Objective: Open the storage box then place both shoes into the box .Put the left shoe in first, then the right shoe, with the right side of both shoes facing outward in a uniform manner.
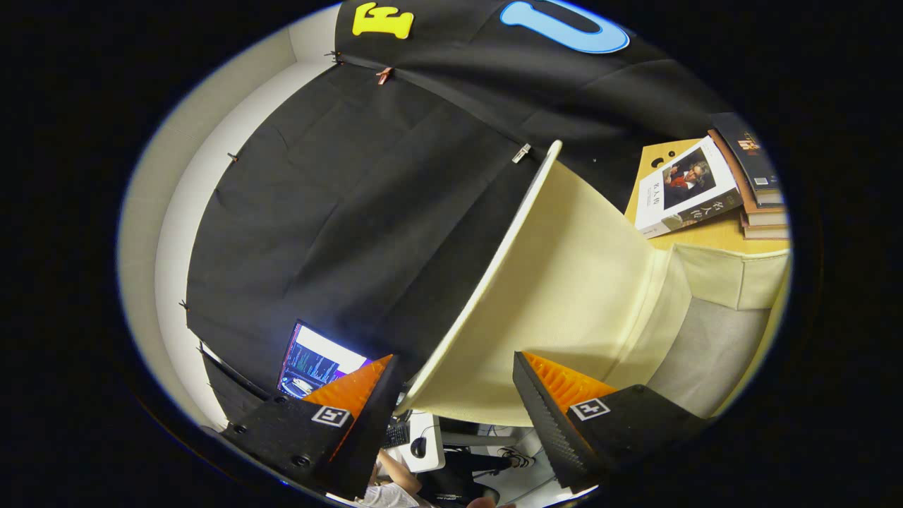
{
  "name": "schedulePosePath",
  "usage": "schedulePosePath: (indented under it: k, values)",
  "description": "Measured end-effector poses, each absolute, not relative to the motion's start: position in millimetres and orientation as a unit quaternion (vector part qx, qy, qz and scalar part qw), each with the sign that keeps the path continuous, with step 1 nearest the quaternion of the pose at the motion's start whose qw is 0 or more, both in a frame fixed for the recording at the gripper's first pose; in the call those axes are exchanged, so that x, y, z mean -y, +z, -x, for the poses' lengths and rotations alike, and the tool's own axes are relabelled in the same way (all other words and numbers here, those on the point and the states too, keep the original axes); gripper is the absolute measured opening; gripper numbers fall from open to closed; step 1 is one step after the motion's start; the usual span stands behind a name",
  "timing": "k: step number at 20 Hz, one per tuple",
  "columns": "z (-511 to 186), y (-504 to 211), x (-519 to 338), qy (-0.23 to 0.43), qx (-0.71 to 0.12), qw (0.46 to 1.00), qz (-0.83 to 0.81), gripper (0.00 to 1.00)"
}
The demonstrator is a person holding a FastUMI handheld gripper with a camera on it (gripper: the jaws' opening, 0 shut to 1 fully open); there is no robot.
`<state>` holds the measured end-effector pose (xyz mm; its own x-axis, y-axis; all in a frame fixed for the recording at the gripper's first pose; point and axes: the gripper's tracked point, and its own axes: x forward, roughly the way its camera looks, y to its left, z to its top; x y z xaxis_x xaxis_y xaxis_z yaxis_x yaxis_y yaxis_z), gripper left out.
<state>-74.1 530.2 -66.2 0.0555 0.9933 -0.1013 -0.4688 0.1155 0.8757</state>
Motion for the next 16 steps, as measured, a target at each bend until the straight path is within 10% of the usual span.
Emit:
schedulePosePath:
  k: [16]
  values:
    - [49, -93, -412, 0.472, -0.325, 0.769, -0.284, 0.98]
